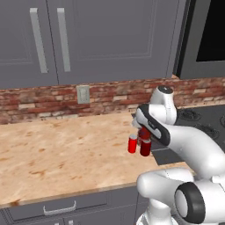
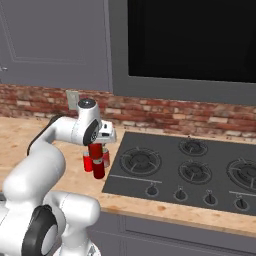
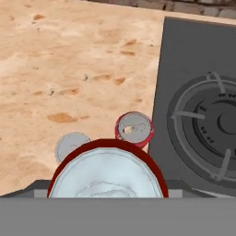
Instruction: Four empty soda cans are scattered around the kitchen. Gather all the cans and cluster them next to the stove for recycling.
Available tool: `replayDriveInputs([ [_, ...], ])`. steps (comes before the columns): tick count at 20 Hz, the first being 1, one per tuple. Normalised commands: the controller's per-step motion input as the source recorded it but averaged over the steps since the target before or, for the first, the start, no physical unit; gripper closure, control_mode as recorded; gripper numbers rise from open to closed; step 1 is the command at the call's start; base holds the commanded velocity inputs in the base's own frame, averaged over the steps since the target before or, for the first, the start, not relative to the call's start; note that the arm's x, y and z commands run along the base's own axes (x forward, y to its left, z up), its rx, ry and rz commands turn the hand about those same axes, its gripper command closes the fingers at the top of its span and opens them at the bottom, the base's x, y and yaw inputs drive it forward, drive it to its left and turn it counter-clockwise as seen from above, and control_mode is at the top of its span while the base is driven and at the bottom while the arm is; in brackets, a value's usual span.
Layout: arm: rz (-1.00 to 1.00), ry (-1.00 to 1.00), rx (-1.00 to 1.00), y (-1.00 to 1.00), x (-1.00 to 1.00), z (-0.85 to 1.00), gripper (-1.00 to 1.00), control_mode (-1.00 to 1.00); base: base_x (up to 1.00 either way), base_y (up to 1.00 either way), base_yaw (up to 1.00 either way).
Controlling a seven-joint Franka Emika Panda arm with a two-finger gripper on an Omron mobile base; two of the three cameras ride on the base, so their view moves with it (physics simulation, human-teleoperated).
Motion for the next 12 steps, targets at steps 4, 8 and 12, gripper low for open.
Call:
replayDriveInputs([
  [4, 0.00, -0.09, 0.03, -0.40, -0.24, 0.00, 1.00, -1.00, 0.00, 0.00, 0.00],
  [8, 0.00, -0.16, 0.00, 0.05, -0.66, 0.00, 1.00, -1.00, 0.00, 0.00, 0.00],
  [12, 0.00, -0.16, 0.00, 0.23, -0.76, 0.09, 1.00, -1.00, 0.00, 0.00, 0.00],
])
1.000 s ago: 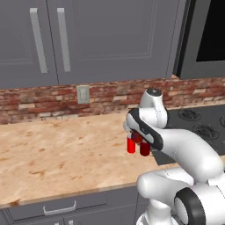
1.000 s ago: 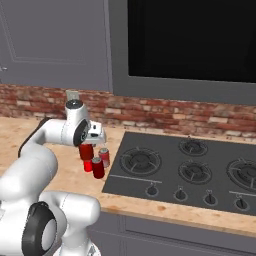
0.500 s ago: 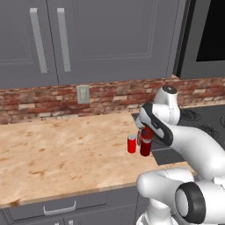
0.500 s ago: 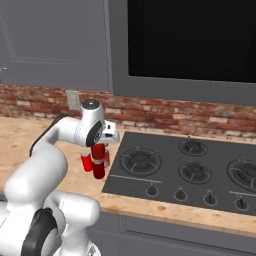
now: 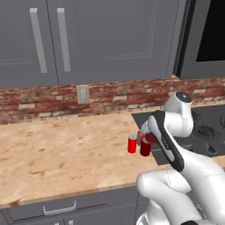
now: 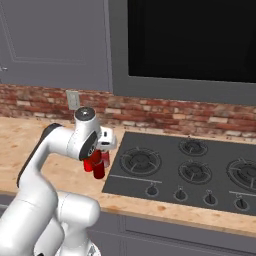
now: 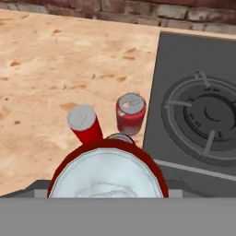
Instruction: Four empty soda cans are scattered around the kitchen. Gather all the cans and cluster them next to the stove for recycling.
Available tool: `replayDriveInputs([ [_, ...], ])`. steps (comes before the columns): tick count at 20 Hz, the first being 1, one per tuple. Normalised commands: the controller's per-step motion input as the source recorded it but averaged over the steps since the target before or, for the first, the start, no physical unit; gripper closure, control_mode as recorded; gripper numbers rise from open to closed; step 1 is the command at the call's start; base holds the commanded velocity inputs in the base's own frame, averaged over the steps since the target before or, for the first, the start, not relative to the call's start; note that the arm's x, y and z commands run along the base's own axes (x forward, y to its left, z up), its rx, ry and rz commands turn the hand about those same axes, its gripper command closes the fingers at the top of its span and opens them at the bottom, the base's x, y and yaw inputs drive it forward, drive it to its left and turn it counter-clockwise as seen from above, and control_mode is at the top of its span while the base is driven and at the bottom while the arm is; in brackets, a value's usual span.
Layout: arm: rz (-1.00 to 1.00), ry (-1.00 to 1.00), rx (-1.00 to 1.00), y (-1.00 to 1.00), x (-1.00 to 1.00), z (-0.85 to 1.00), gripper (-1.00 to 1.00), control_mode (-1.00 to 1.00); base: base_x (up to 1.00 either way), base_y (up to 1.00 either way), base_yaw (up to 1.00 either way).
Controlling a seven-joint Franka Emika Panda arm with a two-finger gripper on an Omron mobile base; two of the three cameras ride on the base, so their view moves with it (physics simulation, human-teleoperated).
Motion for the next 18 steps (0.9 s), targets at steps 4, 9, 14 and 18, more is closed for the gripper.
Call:
replayDriveInputs([
  [4, 0.00, -0.06, 0.00, 0.37, -0.82, 0.05, 1.00, -1.00, 0.00, 0.00, 0.00],
  [9, 0.00, 0.00, -0.01, 0.28, -0.25, -0.09, 1.00, -1.00, 0.00, 0.00, 0.00],
  [14, 0.00, 0.00, -0.03, 0.08, 0.14, -0.38, 1.00, -1.00, 0.00, 0.00, 0.00],
  [18, 0.00, 0.00, -0.02, 0.00, 0.23, -0.45, 1.00, -1.00, 0.00, 0.00, 0.00],
])
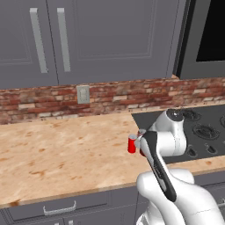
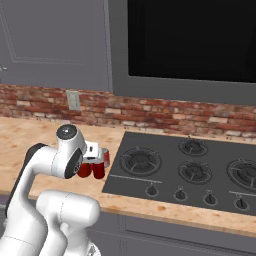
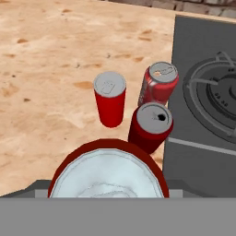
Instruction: Four empty soda cans are scattered around the kitchen. Gather all the cans and cluster them next to the stove for recycling.
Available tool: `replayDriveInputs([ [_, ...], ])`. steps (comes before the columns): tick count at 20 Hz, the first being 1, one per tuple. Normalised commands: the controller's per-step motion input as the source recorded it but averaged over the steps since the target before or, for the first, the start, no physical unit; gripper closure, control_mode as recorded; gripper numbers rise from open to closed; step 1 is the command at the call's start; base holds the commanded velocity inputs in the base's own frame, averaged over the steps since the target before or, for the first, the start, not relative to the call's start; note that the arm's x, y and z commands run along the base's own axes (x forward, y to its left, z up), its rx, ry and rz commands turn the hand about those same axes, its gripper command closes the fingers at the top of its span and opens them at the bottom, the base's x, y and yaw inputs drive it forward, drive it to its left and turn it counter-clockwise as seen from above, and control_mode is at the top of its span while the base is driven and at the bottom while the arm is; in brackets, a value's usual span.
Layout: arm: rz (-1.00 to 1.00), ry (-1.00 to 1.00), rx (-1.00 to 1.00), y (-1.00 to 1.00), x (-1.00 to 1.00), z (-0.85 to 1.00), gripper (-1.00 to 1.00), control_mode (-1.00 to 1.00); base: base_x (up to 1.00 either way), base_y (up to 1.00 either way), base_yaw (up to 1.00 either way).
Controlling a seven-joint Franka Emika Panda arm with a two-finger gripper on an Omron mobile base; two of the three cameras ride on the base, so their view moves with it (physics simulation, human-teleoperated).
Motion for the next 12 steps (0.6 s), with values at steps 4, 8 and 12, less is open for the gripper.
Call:
replayDriveInputs([
  [4, 0.00, 0.00, -0.02, 0.03, 0.16, -0.45, 1.00, -1.00, 0.00, 0.00, 0.00],
  [8, 0.00, 0.00, -0.01, 0.11, 0.15, -0.39, 1.00, -1.00, 0.00, 0.00, 0.00],
  [12, -0.03, 0.00, 0.00, 0.16, 0.07, -0.32, 1.00, -1.00, 0.00, 0.00, 0.00],
])
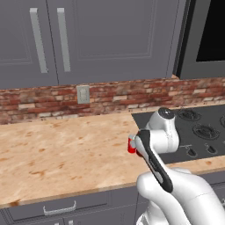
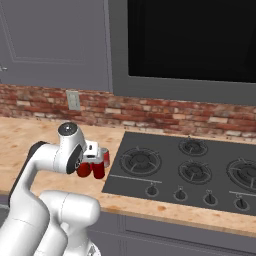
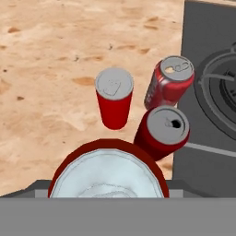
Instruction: Four empty soda cans are scattered around the kitchen. Gather all the cans and cluster them next to the stove for recycling.
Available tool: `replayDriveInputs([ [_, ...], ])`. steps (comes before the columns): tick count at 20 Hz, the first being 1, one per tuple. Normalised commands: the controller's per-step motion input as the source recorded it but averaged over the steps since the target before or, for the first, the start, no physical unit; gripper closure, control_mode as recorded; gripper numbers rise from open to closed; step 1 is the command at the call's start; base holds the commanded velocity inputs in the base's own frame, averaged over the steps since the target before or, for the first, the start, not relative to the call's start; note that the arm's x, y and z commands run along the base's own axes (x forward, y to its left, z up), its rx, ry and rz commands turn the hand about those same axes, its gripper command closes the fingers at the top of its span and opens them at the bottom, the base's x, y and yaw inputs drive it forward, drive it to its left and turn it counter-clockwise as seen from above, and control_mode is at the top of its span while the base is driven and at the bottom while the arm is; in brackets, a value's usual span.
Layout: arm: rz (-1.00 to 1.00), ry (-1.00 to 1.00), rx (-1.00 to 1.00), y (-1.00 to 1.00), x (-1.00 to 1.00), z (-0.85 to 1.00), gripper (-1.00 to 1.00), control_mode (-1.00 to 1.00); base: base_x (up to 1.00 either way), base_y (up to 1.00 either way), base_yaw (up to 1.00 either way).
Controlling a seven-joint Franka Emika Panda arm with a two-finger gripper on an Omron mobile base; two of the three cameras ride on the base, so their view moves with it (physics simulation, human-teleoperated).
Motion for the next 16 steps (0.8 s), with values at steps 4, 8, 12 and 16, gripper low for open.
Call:
replayDriveInputs([
  [4, -0.06, 0.00, -0.01, 0.21, 0.00, -0.20, 1.00, -1.00, 0.00, 0.00, 0.00],
  [8, -0.06, 0.00, 0.00, 0.12, 0.00, -0.13, 1.00, -1.00, 0.00, 0.00, 0.00],
  [12, -0.07, 0.00, 0.00, 0.06, 0.00, -0.15, 1.00, -1.00, 0.00, 0.00, 0.00],
  [16, -0.05, 0.00, 0.00, 0.00, 0.05, -0.34, 1.00, -1.00, 0.00, 0.00, 0.00],
])
